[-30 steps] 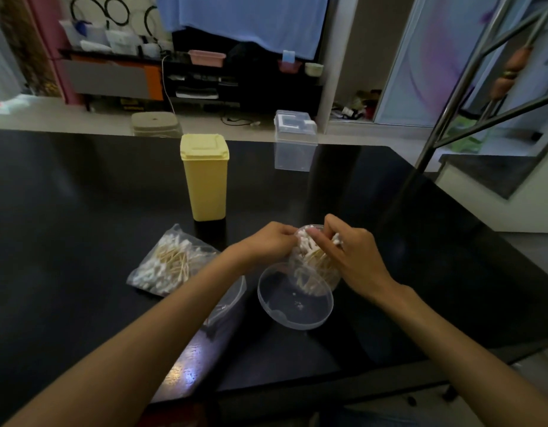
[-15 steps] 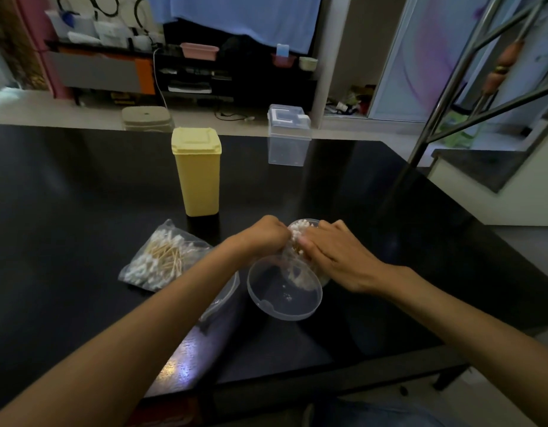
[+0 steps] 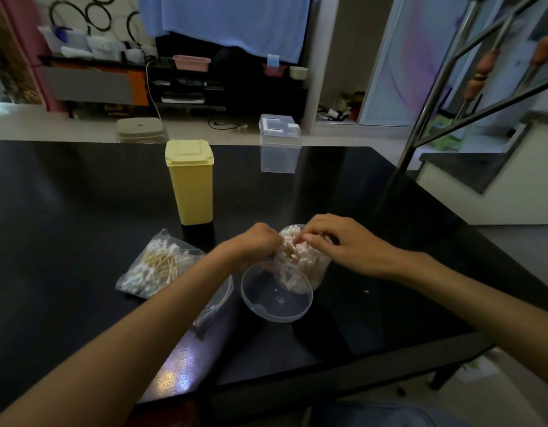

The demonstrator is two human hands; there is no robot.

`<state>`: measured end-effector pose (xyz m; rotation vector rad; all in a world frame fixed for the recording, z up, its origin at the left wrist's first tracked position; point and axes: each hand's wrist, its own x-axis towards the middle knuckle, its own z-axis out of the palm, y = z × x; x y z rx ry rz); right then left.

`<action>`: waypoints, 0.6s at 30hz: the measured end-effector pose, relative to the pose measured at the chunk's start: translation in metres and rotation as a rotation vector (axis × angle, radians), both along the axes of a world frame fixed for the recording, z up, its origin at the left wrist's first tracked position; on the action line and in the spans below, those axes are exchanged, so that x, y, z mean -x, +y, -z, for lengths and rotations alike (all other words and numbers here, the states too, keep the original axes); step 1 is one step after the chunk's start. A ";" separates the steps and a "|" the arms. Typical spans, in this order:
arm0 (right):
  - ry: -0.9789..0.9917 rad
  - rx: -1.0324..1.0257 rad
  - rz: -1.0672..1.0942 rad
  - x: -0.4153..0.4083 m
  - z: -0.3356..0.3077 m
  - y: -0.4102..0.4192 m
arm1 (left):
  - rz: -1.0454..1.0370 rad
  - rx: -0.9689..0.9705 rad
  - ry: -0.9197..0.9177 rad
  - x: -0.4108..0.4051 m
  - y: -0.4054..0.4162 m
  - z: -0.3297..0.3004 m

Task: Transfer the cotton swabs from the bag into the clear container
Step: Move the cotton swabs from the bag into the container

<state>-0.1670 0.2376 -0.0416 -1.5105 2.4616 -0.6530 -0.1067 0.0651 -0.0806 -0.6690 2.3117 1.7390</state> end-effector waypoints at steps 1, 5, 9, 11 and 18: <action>0.058 0.035 -0.034 -0.004 0.005 0.004 | 0.001 -0.004 0.010 -0.001 0.001 0.000; 0.293 -0.141 -0.172 -0.014 0.030 0.023 | -0.003 -0.041 0.039 -0.001 0.003 0.001; 0.344 -0.174 -0.138 -0.007 0.041 0.039 | -0.024 -0.014 0.051 0.001 0.003 0.006; 0.323 -0.192 -0.134 -0.007 0.042 0.041 | -0.028 -0.023 0.045 0.001 0.002 0.007; 0.146 -0.173 -0.141 -0.008 0.027 0.036 | -0.019 -0.059 0.037 -0.001 0.004 0.004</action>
